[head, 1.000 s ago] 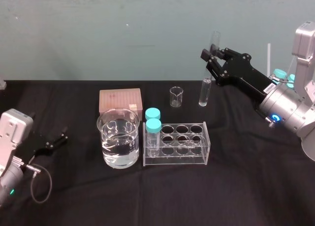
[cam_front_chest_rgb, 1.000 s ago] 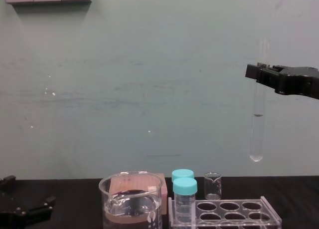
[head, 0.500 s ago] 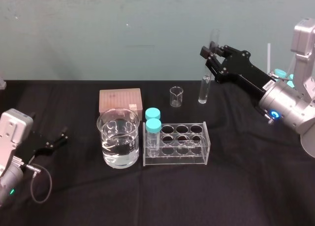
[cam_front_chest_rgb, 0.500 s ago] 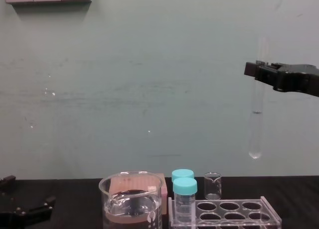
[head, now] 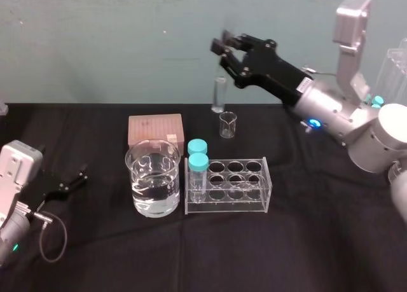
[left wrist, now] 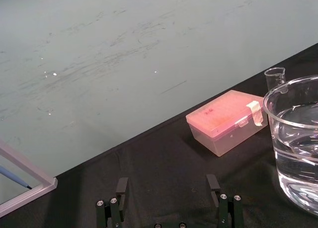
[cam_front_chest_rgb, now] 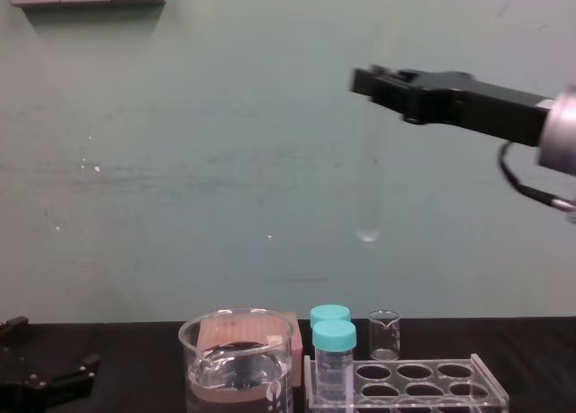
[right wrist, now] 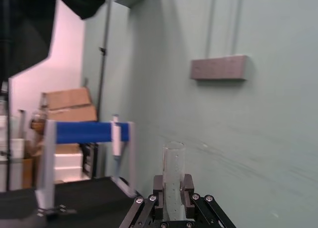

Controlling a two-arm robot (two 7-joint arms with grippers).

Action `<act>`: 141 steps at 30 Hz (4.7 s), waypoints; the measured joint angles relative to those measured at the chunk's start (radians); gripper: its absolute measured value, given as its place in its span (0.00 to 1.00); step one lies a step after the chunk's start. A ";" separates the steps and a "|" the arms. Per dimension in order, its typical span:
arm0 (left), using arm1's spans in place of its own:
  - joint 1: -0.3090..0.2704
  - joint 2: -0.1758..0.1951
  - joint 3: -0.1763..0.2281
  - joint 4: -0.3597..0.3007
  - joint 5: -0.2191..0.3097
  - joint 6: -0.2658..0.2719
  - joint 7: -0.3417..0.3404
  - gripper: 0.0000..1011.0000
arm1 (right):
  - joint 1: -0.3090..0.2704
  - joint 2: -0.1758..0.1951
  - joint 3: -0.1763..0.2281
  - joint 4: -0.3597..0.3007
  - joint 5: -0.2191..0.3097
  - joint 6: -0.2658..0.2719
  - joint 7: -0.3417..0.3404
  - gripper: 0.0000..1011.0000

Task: Hold the test tube with one hand and immerse one end into the beaker, then return it to the test tube rack.

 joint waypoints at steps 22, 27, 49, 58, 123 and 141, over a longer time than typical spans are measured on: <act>0.000 0.000 0.000 0.000 0.000 0.000 0.000 0.99 | 0.088 -0.112 -0.133 0.123 0.077 -0.022 0.149 0.22; 0.000 0.000 0.000 0.000 0.000 0.000 0.000 0.99 | 0.088 -0.116 -0.154 0.149 0.079 -0.016 0.155 0.22; 0.000 0.000 0.000 0.000 0.000 0.000 0.000 0.99 | 0.131 -0.165 -0.198 0.299 0.071 -0.026 0.203 0.22; 0.000 0.000 0.000 0.000 0.000 0.000 0.000 0.99 | 0.140 -0.174 -0.203 0.339 0.059 -0.026 0.212 0.22; 0.000 0.000 0.000 0.000 0.000 0.000 0.000 0.99 | 0.137 -0.193 -0.196 0.400 0.003 -0.018 0.217 0.22; 0.000 0.000 0.000 0.000 0.000 0.000 0.000 0.99 | 0.132 -0.186 -0.198 0.386 0.004 -0.011 0.218 0.22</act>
